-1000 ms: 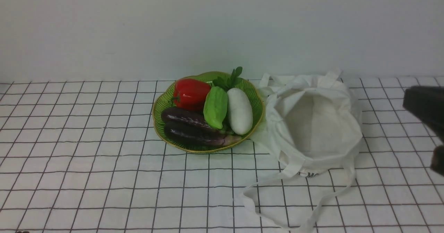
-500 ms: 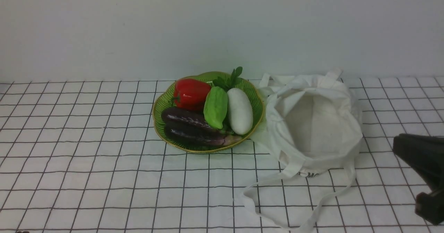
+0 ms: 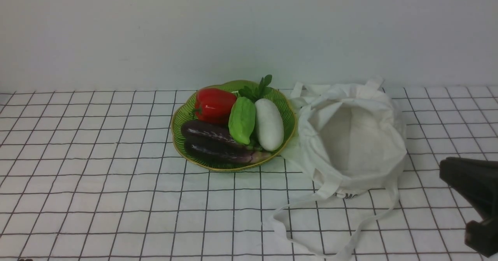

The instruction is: Take vegetables from bag on white checkered tablecloth place on plate.

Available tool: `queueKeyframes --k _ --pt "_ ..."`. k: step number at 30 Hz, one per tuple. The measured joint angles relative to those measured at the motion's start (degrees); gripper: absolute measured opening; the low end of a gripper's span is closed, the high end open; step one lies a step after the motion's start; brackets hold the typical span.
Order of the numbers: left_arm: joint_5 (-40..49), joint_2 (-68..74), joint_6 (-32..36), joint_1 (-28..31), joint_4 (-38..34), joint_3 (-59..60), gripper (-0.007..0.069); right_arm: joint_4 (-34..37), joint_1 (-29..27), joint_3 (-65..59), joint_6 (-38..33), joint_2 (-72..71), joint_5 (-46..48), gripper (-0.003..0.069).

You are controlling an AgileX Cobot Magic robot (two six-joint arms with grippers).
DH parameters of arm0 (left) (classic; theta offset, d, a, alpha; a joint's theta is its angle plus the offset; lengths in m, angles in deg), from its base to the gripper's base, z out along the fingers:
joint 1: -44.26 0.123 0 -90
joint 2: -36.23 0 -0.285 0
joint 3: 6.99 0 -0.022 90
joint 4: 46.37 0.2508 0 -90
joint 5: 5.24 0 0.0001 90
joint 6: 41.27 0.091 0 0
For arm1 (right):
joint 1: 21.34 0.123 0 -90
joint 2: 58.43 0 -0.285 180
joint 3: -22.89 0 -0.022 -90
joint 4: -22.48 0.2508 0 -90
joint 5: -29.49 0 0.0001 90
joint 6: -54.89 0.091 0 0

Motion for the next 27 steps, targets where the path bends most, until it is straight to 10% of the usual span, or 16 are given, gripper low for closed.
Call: queueKeyframes --k 16,27 --pt "0.0 0.0 0.0 0.0 0.0 0.0 -0.0008 -7.3 -19.1 -27.5 10.7 -34.4 -5.6 -0.0014" --pt "0.0 0.0 0.0 0.0 0.0 0.0 -0.0008 -7.5 -20.0 -30.7 10.7 -38.2 -3.1 -0.0014"
